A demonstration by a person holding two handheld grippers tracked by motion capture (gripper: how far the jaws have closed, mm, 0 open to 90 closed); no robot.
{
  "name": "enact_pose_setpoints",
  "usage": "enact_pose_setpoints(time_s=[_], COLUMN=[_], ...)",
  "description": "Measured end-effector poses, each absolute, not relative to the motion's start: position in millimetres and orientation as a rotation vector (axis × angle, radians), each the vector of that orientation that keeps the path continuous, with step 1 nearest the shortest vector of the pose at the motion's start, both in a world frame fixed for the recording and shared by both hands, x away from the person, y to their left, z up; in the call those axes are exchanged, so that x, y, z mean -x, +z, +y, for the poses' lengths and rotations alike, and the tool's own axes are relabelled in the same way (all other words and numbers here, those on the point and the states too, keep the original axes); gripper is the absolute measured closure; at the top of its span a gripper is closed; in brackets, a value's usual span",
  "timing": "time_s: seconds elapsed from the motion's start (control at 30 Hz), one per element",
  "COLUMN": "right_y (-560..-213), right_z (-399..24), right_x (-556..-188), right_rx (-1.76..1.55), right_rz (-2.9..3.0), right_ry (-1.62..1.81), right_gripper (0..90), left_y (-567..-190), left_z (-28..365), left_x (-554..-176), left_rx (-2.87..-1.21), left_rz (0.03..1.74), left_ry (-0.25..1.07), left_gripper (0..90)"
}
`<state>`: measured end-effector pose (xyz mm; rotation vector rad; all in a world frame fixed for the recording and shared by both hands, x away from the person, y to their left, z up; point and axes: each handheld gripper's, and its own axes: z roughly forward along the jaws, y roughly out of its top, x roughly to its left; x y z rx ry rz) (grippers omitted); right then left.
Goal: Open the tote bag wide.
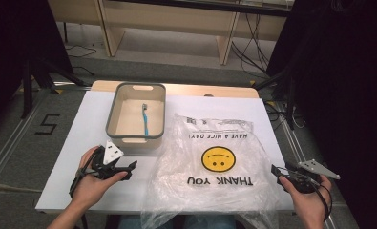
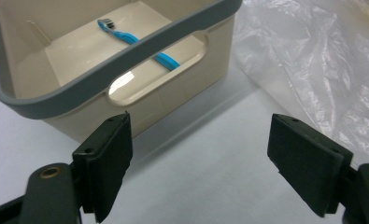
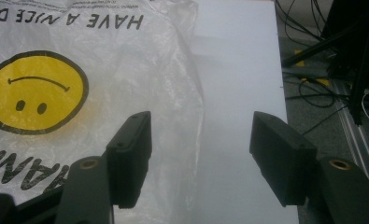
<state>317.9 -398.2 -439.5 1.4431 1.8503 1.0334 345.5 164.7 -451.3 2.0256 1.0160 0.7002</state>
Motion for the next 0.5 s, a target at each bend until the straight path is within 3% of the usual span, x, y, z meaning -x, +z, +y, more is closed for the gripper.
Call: enact_pose_setpoints(time_s=[0.5], right_y=[-440], right_z=[-393], right_x=[-329], right_rx=[-1.528], right_rz=[1.945], right_ry=[0.955], right_gripper=[43.9], left_y=[-455], left_z=[141], left_x=[-345], left_rx=[-2.109], left_rz=[0.976], left_ry=[0.584], left_gripper=[24.9])
